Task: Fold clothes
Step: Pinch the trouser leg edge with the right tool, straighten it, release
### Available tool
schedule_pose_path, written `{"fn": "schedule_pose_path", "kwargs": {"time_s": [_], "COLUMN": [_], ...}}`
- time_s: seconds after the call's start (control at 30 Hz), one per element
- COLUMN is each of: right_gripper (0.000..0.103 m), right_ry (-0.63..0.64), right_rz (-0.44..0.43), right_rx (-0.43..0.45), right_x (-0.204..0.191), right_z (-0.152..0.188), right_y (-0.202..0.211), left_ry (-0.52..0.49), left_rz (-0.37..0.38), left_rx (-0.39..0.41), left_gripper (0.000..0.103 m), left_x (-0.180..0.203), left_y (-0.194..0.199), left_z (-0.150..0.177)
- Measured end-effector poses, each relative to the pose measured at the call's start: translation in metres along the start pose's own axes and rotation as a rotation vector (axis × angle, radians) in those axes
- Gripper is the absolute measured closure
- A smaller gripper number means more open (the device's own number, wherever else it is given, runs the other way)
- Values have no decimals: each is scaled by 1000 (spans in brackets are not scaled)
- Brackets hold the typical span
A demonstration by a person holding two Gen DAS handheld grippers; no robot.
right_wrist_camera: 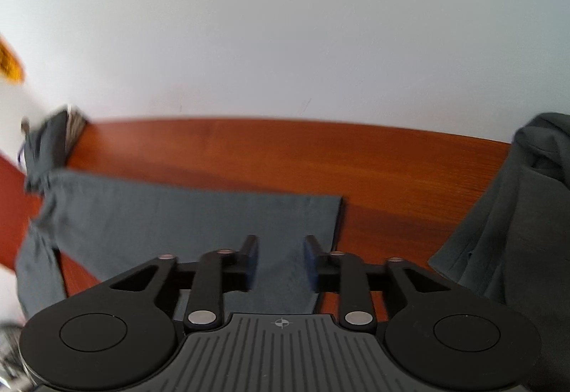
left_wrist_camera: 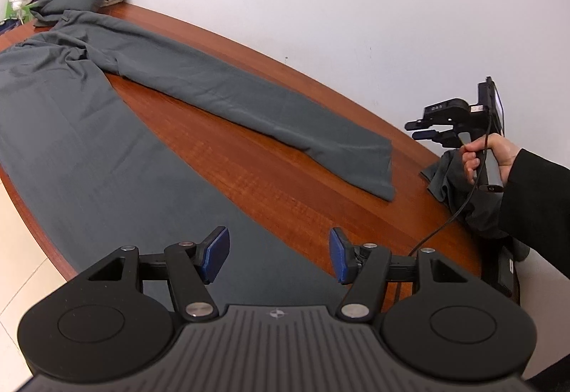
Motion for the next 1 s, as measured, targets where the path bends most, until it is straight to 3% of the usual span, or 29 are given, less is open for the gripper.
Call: {"fn": "schedule_pose_path", "kwargs": {"time_s": [0.13, 0.3, 0.37, 0.6, 0.8, 0.9, 0.97, 1.0], "right_gripper": [45, 38, 29, 28, 28, 35, 65, 73], "right_ry": [140, 315, 356, 299, 350, 362, 357, 338], "right_rz": [37, 82, 98, 132, 135, 133, 131, 127], "right_rx": [-18, -39, -48, -48, -56, -32, -16, -17], "right_x": [-10, -22, -27, -19, -27, -26, -26, -26], "right_z": [7, 15, 15, 7, 12, 14, 14, 13], "right_y": [-15, -33, -44, -79, -98, -100, -99, -98], "left_ry": [10, 23, 23, -48, -126, -132, -123, -114], "left_rz": [-17, -31, -30, 29, 76, 74, 67, 62], "left_rx": [-13, -47, -76, -162, -227, -229, -227, -227], "left_gripper": [35, 33, 33, 33, 33, 33, 33, 33], "left_x": [-2, -2, -2, 17, 36, 37, 36, 35], "left_y": [-4, -12, -18, -40, -51, -49, -48, -47], "left_z": [3, 7, 9, 19, 31, 31, 31, 31]}}
Point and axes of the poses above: each gripper's, at about its wrist camera, not at the fingertips, and y roughly against the way its jaws point, x to its right, z to its underside, the point moved 2 cm from there along -y, roughly the way its jaws point, and after that the axes turned 6 degrees about x, right-handed, at the moved point
